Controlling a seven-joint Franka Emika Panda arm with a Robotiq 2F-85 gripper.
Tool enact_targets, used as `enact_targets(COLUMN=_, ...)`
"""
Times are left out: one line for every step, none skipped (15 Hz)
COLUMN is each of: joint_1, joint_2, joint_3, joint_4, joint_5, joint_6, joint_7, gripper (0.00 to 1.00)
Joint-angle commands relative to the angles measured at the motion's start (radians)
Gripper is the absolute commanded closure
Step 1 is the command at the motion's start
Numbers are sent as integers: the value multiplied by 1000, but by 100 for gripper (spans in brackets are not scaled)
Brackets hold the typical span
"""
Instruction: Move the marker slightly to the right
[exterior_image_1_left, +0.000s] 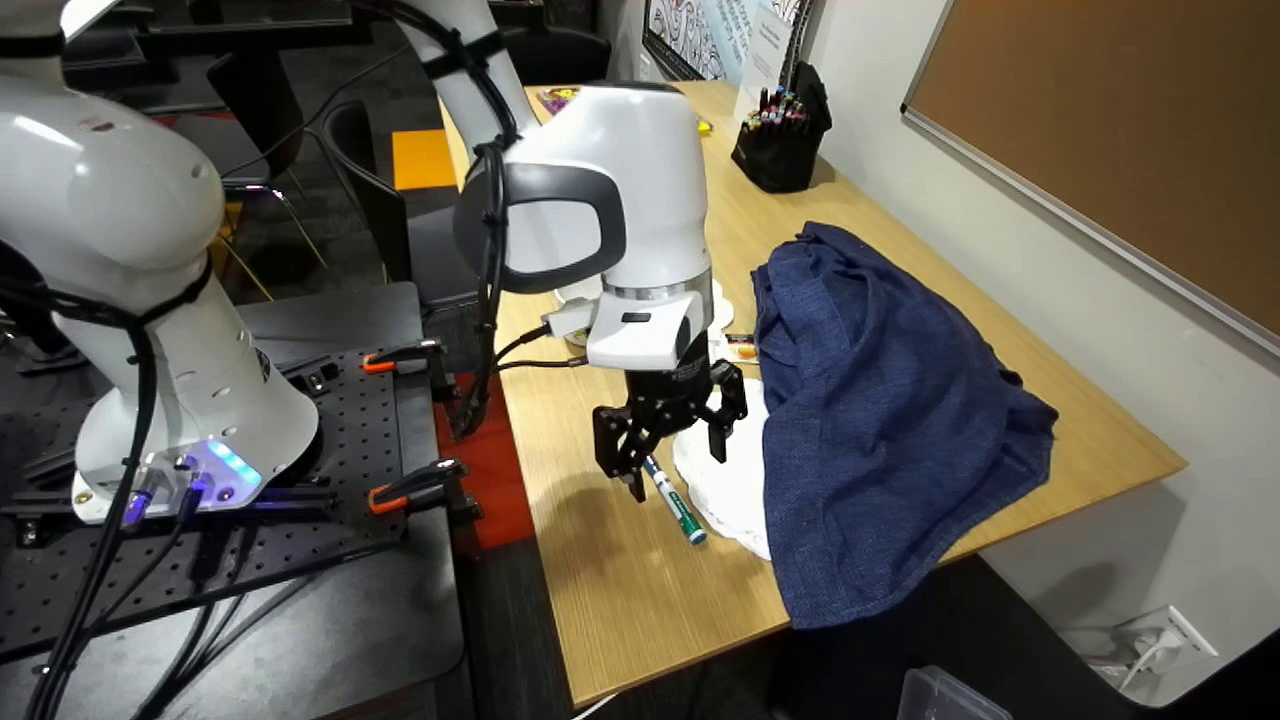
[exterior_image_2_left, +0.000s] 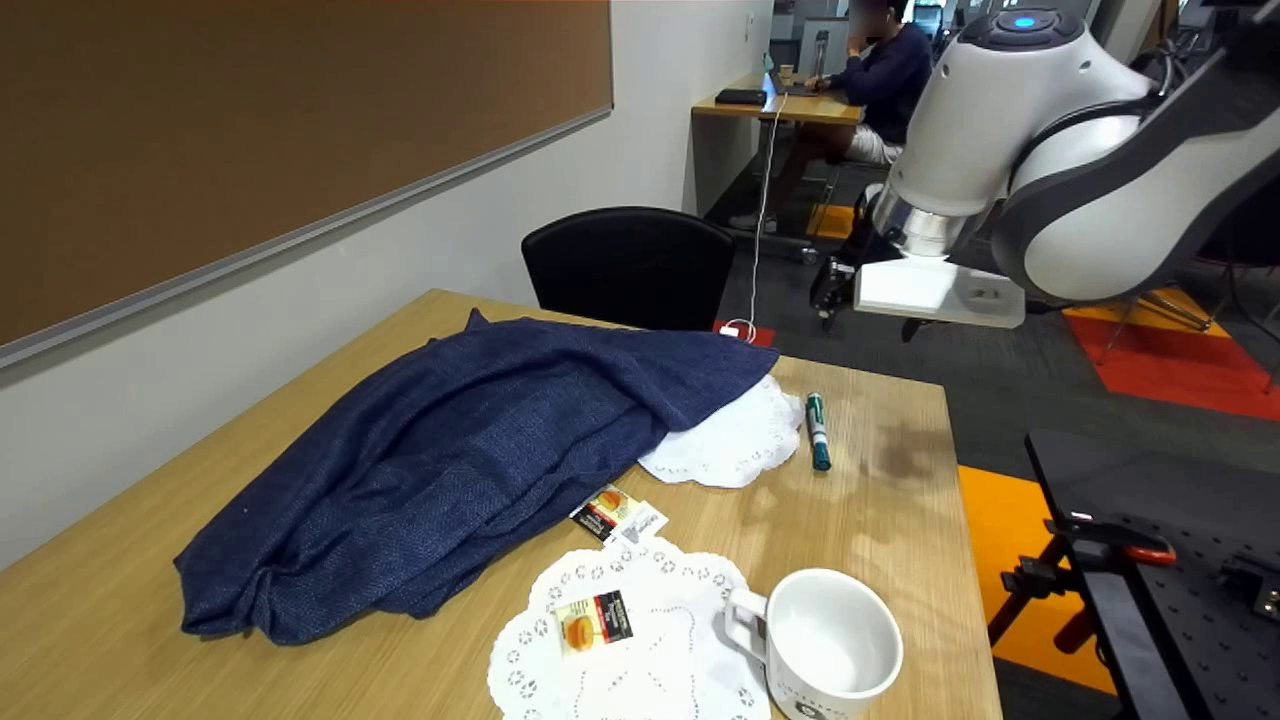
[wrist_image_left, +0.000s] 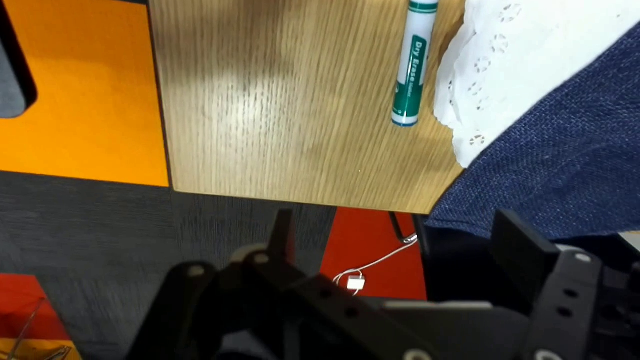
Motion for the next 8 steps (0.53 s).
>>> enact_targets(joint_1=187, joint_2=-12, joint_3=-177, joint_4=-47, joint_5=-19, joint_6=42, joint_7=37, gripper=0)
enact_targets(joint_1=102, joint_2=0, joint_3=-96, joint_4=-15, joint_5=-2, joint_6=5, joint_7=8, gripper=0)
enact_targets(joint_1=140, joint_2=-1, joint_3=-131, joint_4=-21, joint_5=-2, joint_6=6, joint_7=8, gripper=0)
enact_targets(joint_1=160, joint_2=-1, joint_3=-148, joint_4=-26, joint_5=-2, joint_6=6, joint_7=8, gripper=0)
enact_targets(joint_1=166, joint_2=-1, joint_3=-152, joint_4=-28, joint_5=-2, joint_6=7, joint_7=8, gripper=0)
enact_targets(joint_1=167, joint_2=-1, joint_3=-152, joint_4=-29, joint_5=-2, joint_6=7, joint_7=9, gripper=0)
enact_targets(joint_1=167, joint_2=-1, joint_3=-153, joint_4=-29, joint_5=-2, joint_6=7, joint_7=9, gripper=0)
enact_targets(joint_1=167, joint_2=-1, joint_3=-153, joint_4=-30, joint_5=-2, joint_6=7, joint_7=9, gripper=0)
